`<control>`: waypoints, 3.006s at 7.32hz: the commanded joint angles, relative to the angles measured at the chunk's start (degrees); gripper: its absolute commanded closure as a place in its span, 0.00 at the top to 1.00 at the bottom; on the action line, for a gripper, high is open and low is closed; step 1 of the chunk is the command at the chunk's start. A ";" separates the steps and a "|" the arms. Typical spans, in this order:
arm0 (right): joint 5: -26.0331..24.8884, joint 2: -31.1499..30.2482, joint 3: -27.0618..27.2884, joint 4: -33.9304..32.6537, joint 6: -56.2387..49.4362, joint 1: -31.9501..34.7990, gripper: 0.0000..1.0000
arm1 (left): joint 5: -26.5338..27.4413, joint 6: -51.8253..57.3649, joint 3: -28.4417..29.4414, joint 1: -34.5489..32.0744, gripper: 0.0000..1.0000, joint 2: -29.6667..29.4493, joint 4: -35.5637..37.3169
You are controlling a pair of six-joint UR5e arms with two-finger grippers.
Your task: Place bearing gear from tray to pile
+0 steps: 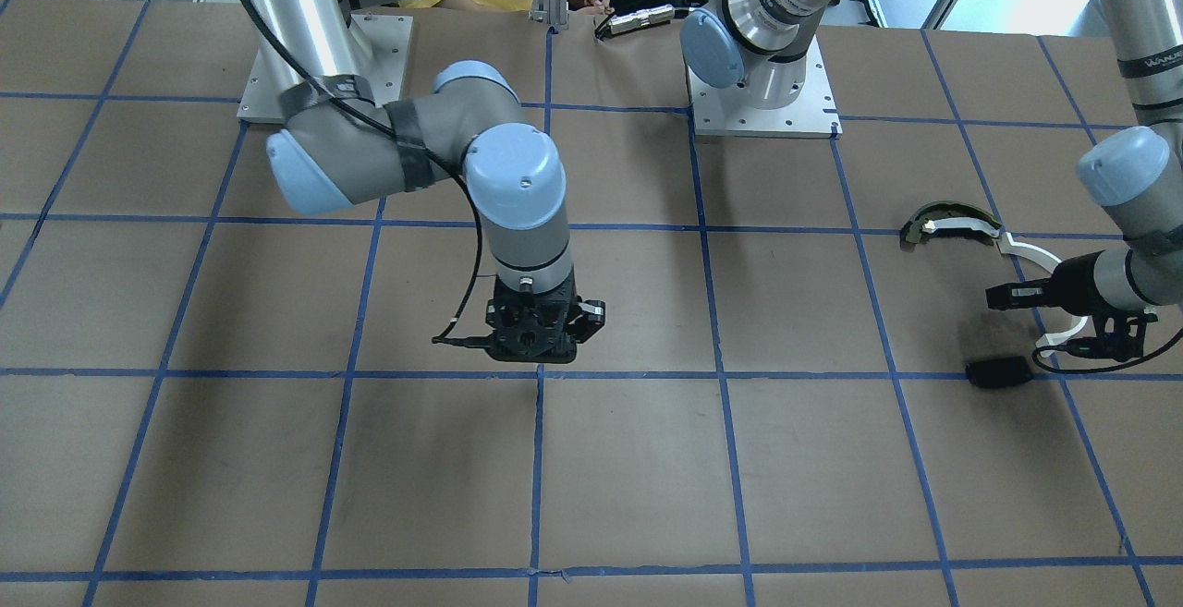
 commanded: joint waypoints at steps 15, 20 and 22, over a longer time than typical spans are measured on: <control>-4.94 -23.01 -11.74 35.50 -29.78 -23.06 1.00 | -12.10 -49.79 4.27 -55.20 1.00 2.13 3.96; -4.76 -23.27 -12.62 39.41 -29.86 -22.80 1.00 | -12.28 -54.22 2.95 -57.95 0.97 -2.71 6.07; -4.76 -23.27 -12.62 39.41 -29.86 -22.80 1.00 | -12.45 -54.50 2.95 -57.95 0.80 -3.15 6.16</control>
